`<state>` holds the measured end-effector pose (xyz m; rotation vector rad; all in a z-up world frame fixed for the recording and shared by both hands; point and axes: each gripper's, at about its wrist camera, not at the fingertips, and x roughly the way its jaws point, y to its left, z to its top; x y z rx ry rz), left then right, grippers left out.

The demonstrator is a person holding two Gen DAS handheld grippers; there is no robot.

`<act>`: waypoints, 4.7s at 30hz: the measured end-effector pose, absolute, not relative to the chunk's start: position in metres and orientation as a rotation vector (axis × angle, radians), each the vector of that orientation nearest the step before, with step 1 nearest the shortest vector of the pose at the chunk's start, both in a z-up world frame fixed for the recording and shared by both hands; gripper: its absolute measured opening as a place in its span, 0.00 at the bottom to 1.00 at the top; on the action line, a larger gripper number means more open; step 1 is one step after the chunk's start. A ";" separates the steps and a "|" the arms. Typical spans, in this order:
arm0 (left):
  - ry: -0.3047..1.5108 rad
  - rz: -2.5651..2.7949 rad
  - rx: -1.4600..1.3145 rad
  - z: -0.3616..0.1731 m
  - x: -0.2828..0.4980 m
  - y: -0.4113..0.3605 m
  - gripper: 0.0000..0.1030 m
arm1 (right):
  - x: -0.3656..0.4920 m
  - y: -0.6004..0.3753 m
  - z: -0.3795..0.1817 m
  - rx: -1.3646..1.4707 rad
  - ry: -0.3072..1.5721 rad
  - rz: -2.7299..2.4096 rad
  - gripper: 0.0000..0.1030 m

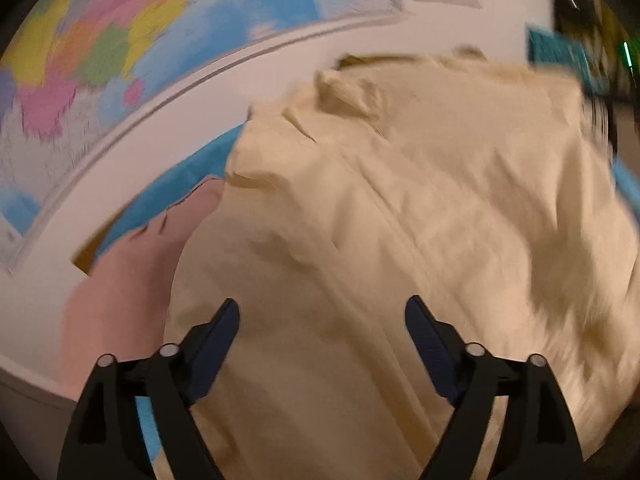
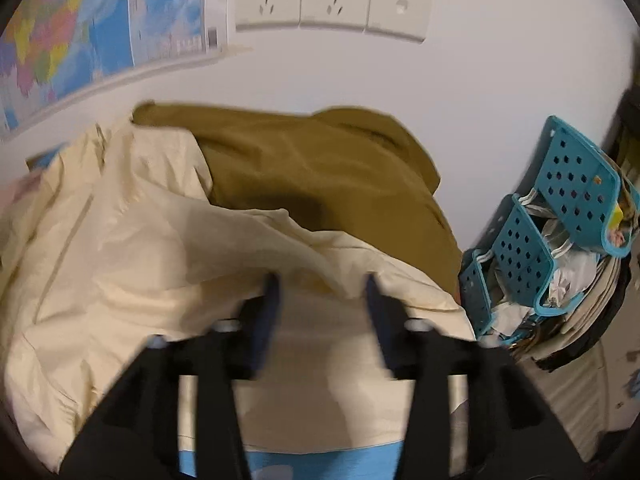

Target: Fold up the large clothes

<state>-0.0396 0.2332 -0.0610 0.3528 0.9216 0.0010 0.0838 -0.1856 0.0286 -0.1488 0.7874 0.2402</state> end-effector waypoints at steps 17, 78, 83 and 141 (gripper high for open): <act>0.879 0.406 -0.086 -0.009 -0.068 0.415 0.22 | 0.005 -0.218 -0.019 0.480 0.820 0.626 0.64; 0.776 -0.033 0.009 -0.003 -0.010 0.246 0.76 | -0.031 -0.156 0.165 0.199 0.265 0.726 0.05; 0.733 -0.039 -0.090 0.006 -0.025 0.271 0.76 | -0.034 -0.036 0.161 0.009 0.321 0.952 0.05; 1.006 -0.208 -0.212 -0.070 0.006 0.307 0.01 | 0.134 -0.118 0.013 0.288 0.752 0.694 0.05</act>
